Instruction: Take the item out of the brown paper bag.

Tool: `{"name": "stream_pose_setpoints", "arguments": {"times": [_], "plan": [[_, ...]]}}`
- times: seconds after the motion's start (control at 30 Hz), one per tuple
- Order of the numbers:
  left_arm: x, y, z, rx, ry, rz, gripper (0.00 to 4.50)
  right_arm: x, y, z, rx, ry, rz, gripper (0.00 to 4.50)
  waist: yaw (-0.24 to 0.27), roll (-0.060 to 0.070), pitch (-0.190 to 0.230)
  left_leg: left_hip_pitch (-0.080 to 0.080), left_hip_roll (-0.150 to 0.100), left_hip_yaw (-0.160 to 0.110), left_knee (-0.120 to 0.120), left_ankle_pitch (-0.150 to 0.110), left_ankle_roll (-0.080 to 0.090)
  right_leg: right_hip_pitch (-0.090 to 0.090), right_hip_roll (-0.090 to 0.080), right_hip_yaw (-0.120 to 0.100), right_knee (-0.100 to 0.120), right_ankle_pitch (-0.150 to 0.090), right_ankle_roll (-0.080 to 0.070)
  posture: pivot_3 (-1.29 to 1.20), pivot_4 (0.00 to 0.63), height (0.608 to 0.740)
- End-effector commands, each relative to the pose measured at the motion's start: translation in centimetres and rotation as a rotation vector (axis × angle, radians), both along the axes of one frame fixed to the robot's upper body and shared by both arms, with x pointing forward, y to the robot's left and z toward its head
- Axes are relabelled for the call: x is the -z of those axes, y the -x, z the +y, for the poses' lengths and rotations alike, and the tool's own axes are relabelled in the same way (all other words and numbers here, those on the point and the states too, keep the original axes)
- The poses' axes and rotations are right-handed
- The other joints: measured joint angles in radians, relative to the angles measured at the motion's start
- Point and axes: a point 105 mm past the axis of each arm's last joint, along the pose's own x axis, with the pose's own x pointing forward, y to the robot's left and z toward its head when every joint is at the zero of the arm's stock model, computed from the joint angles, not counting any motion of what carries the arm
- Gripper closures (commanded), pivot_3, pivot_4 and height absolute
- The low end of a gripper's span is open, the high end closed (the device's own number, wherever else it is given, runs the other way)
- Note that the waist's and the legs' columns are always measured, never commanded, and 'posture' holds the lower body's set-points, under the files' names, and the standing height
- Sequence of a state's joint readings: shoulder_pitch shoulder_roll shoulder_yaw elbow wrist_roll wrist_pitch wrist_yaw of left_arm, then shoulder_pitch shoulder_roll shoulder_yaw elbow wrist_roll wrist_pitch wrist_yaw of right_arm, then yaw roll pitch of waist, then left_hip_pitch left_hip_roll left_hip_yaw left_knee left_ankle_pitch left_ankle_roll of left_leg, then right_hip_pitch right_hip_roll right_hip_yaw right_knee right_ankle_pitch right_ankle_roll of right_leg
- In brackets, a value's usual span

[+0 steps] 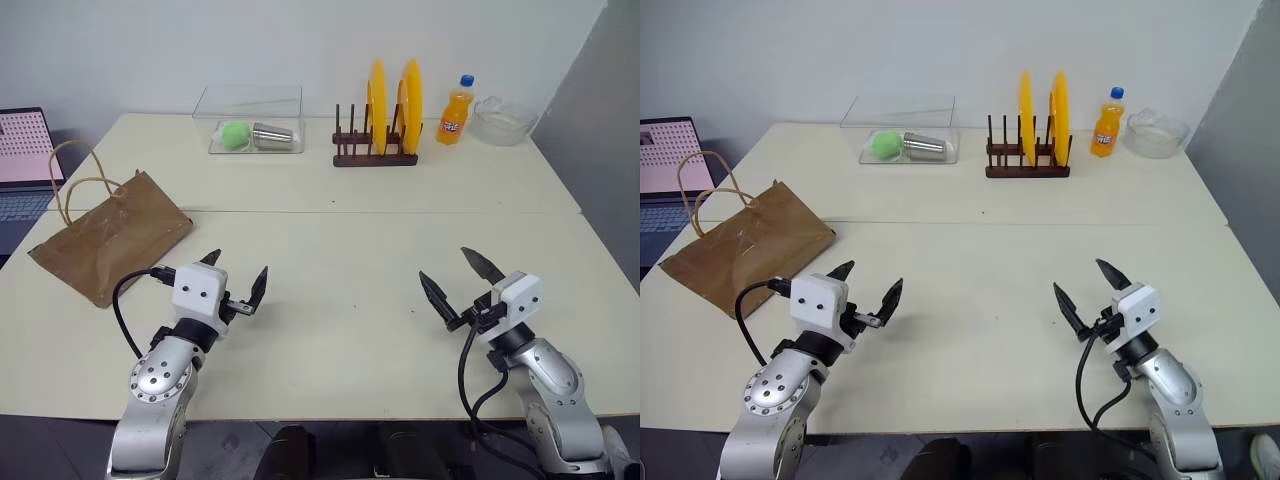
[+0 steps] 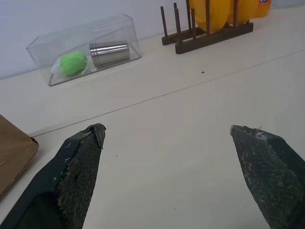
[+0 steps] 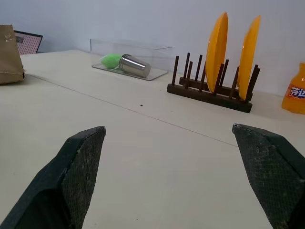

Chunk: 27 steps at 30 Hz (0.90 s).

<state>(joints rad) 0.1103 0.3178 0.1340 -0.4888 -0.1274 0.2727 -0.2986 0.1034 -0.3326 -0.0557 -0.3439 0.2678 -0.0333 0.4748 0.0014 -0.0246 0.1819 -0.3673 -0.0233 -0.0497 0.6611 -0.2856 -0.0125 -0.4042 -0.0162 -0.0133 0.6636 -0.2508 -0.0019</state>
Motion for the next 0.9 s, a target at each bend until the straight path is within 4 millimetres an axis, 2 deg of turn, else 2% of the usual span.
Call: {"name": "stream_pose_setpoints", "arguments": {"times": [0.03, 0.43, 0.5, 0.7, 0.8, 0.83, 0.9], "plan": [[-1.4, 0.2, -0.6, 0.032, 0.005, -0.06, 0.04, -1.5, 0.1, 0.0, -0.001, -0.012, -0.048, 0.0, 0.0, 0.0, 0.0, 0.0, 0.0, 0.0, 0.0, 0.0, 0.0, 0.0, 0.0, 0.0, 0.0, 0.0, 0.0, 0.0, 0.15, 0.74], [-1.1, 0.2, -0.3, -0.001, -0.031, -0.047, 0.04, -2.0, -0.1, 0.7, -0.022, -0.005, -0.038, 0.0, 0.0, 0.0, 0.0, 0.0, 0.0, 0.0, 0.0, 0.0, 0.0, 0.0, 0.0, 0.0, 0.0, 0.0, 0.0, 0.0, 0.15, 0.74], [-1.3, 0.4, 0.2, -0.03, -0.032, -0.051, 0.04, -2.1, -0.1, 1.3, -0.059, 0.013, -0.037, 0.0, -0.001, 0.0, 0.0, 0.0, 0.0, 0.0, 0.0, 0.0, 0.0, 0.0, 0.0, 0.0, 0.0, 0.0, 0.0, 0.0, 0.15, 0.74], [-1.9, 0.8, 2.9, -0.078, -0.046, -0.057, 0.04, -4.1, 0.6, 4.7, -0.334, 0.032, -0.022, 0.0, -0.004, 0.0, 0.0, 0.0, 0.0, 0.0, 0.0, 0.0, 0.0, 0.0, 0.0, 0.0, 0.0, 0.0, 0.0, 0.0, 0.15, 0.74], [-2.9, 0.9, 5.3, -0.117, -0.033, -0.078, 0.04, -6.1, 1.0, 6.8, -0.537, 0.056, -0.019, 0.0, -0.004, 0.0, 0.001, 0.0, 0.0, 0.0, 0.0, 0.0, 0.0, 0.0, 0.0, 0.0, 0.0, 0.0, 0.0, 0.0, 0.15, 0.74], [-3.2, 1.0, 5.7, -0.122, -0.035, -0.087, 0.04, -6.5, 1.0, 7.2, -0.573, 0.063, -0.015, 0.0, -0.003, 0.0, 0.001, 0.0, 0.0, 0.0, 0.0, 0.0, 0.0, 0.0, 0.0, -0.001, 0.0, 0.0, 0.0, 0.0, 0.15, 0.74], [-4.0, 1.0, 7.8, -0.166, 0.002, -0.089, 0.04, -7.5, 1.2, 7.9, -0.676, 0.081, -0.007, 0.0, -0.003, 0.0, 0.001, 0.0, 0.0, -0.001, 0.0, 0.0, 0.0, 0.0, 0.0, -0.001, 0.0, 0.0, 0.0, 0.0, 0.15, 0.74]]}}
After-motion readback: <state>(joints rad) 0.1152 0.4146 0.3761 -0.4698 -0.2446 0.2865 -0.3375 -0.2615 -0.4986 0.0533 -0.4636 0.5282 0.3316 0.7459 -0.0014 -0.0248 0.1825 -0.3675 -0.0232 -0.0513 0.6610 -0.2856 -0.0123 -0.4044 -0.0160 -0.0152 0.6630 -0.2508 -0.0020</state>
